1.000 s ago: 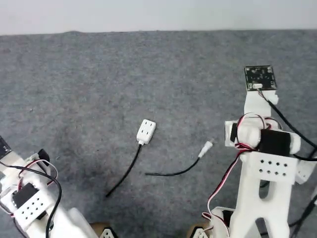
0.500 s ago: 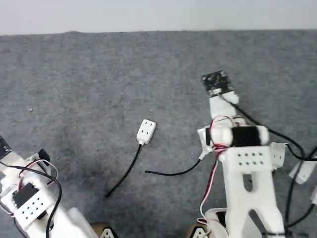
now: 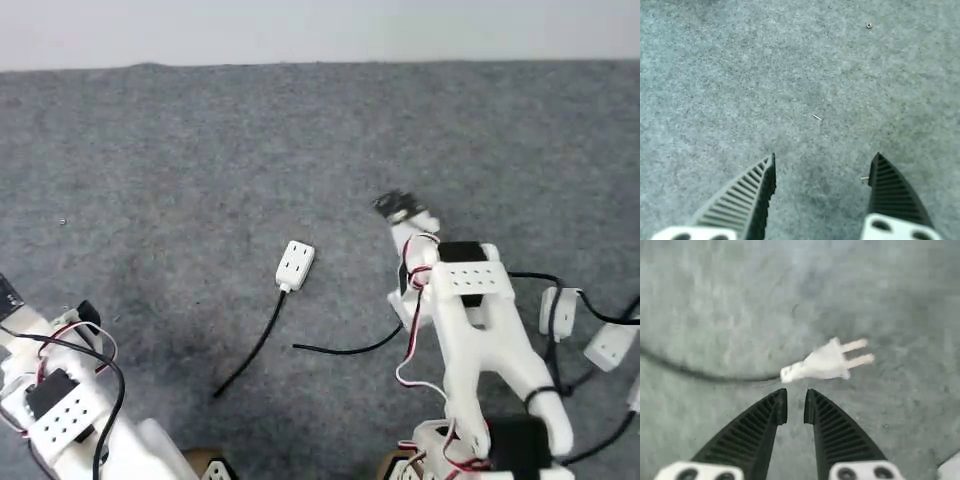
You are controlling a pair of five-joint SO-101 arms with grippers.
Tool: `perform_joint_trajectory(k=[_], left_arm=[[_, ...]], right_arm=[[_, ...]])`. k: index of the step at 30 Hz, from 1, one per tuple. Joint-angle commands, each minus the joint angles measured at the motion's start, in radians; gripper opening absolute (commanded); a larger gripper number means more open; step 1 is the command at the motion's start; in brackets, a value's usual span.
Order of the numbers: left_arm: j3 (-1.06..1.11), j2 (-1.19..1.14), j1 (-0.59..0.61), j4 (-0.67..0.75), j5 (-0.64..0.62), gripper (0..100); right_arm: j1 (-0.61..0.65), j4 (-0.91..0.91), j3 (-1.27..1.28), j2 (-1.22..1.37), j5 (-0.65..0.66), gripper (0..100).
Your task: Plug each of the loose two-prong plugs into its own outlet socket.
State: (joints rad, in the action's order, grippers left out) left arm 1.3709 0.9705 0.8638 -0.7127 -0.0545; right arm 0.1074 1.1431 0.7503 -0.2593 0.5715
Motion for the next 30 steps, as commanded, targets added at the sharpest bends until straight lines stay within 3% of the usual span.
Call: perform_joint_trajectory(k=[1, 4, 7, 10, 15, 30], left_arm=[[-0.004, 0.006, -0.008, 0.021, 0.000, 28], [-0.004, 0.006, -0.008, 0.021, 0.000, 28], [-0.004, 0.006, -0.008, 0.021, 0.000, 28], [-0.004, 0.006, -0.006, 0.021, 0.002, 28], [-0.004, 0.006, -0.006, 0.023, 0.002, 28], [-0.004, 0.003, -0.006, 0.023, 0.002, 28]], right_arm=[[0.012, 0.061, -0.003, 0.008, 0.456, 8.0], [-0.016, 0.117, -0.003, 0.008, 0.835, 8.0], [-0.018, 0.147, -0.031, 0.007, 1.030, 8.0], [-0.001, 0.136, -0.069, 0.008, 1.057, 8.7], [0.024, 0.125, -0.086, 0.015, 1.059, 22.7], [0.008, -0.079, -0.084, 0.139, 1.123, 18.3]])
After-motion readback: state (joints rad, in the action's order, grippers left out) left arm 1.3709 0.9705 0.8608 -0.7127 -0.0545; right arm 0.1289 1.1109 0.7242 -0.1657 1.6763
